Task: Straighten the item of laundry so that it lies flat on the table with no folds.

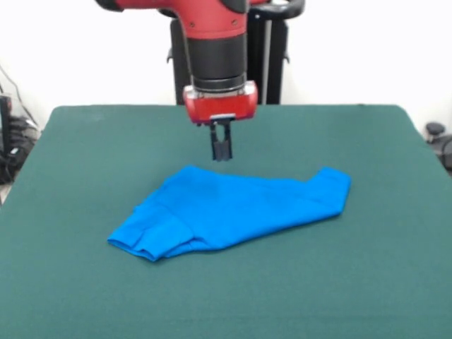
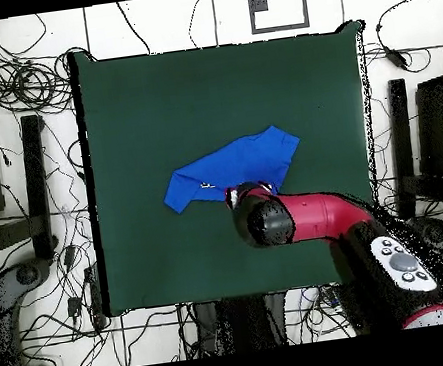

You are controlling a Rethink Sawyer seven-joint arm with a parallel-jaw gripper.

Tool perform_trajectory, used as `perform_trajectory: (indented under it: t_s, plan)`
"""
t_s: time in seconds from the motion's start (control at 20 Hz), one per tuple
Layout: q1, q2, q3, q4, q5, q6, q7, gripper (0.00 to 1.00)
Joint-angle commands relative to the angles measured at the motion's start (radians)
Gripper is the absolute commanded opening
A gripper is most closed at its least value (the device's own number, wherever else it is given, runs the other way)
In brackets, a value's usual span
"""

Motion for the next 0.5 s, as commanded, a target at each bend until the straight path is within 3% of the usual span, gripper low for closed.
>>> perform_trajectory:
  t_s: [0.05, 0.2, 0.35, 0.5]
  plan:
    - [0.096, -0.019, -0.084, 0.04, 0.137, 0.036, 0.304, 0.0]
    - [0.06, 0.023, -0.065, 0.062, 0.118, -0.097, 0.26, 0.0]
    - [-0.245, 0.24, 0.211, 0.085, 0.045, -0.224, 0.1, 0.0]
    - [-0.305, 0.292, 0.253, 0.064, 0.006, -0.211, 0.058, 0.0]
